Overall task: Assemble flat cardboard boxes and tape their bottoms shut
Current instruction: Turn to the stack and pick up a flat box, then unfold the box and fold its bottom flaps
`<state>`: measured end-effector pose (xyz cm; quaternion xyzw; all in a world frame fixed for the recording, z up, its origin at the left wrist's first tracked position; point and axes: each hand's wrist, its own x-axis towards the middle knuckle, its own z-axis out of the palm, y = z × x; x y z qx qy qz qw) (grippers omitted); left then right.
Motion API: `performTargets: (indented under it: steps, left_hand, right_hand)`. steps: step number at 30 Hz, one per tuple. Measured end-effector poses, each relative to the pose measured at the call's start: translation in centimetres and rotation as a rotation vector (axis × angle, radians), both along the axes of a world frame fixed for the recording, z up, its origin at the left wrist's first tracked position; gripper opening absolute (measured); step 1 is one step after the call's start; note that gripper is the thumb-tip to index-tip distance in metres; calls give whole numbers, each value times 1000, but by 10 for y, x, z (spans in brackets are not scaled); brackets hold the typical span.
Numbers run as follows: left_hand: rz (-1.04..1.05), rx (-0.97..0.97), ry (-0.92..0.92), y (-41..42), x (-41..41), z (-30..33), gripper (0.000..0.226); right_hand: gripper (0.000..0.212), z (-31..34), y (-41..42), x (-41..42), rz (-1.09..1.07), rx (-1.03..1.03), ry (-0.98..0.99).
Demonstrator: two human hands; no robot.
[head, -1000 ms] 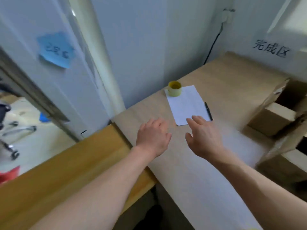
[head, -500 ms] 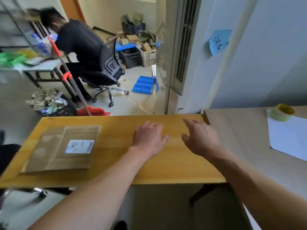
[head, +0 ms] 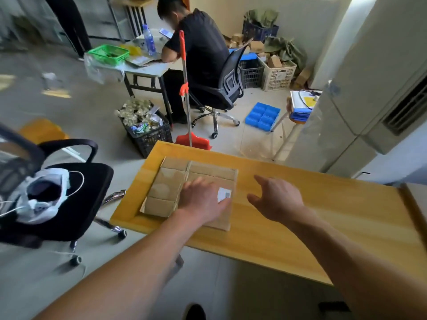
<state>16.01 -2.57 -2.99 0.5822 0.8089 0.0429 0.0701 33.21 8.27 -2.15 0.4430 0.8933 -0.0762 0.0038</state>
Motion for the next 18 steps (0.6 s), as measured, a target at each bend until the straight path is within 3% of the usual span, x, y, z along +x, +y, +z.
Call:
performTargets:
  steps: [8, 15, 18]
  left_hand:
    - [111, -137, -17, -42, -92, -31, 53]
    - [129, -246, -56, -47, -121, -63, 64]
    - [132, -279, -77, -40, -125, -73, 67]
  right_hand:
    - [35, -33, -21, -97, 82, -175, -105]
    - [74, -90, -19, -119, 111, -293, -237]
    - [81, -111, -16, -119, 112, -340, -262]
